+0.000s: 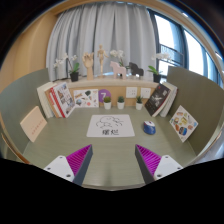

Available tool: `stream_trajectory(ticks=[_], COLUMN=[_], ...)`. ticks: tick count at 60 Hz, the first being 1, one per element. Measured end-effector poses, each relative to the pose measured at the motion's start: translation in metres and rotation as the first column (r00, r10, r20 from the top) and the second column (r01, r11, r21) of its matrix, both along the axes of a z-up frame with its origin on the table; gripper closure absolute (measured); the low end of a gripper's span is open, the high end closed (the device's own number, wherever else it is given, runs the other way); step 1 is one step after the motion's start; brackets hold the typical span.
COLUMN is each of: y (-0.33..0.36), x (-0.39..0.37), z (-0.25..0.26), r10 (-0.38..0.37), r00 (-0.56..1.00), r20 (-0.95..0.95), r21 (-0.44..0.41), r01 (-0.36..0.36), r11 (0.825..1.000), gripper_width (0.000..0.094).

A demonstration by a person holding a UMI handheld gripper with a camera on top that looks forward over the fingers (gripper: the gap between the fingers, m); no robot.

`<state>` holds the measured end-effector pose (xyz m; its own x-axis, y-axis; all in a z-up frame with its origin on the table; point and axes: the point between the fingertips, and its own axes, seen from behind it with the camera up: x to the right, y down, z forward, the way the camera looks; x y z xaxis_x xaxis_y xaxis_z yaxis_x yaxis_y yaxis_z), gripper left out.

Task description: Arrange mouse

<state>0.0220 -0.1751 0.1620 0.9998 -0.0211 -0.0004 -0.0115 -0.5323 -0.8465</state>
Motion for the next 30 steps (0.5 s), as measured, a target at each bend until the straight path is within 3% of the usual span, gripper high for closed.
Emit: stream_trajectory(ticks=[11, 19, 30], y=[0.03, 0.077, 0.162], x=[0.102, 0.159, 0.207], z=[-0.083, -0.122, -0.149], r10=[-0.122, -0.17, -0.144], r00=[0.993, 0.985, 0.989], r20=[0.003, 0.01, 0.034], r21=[-0.101, -0.146, -0.169], r01=[0.122, 0.17, 0.147], r11=[0.987, 0.975, 0.974], gripper_width=[0.0076, 0.0091, 0.0087])
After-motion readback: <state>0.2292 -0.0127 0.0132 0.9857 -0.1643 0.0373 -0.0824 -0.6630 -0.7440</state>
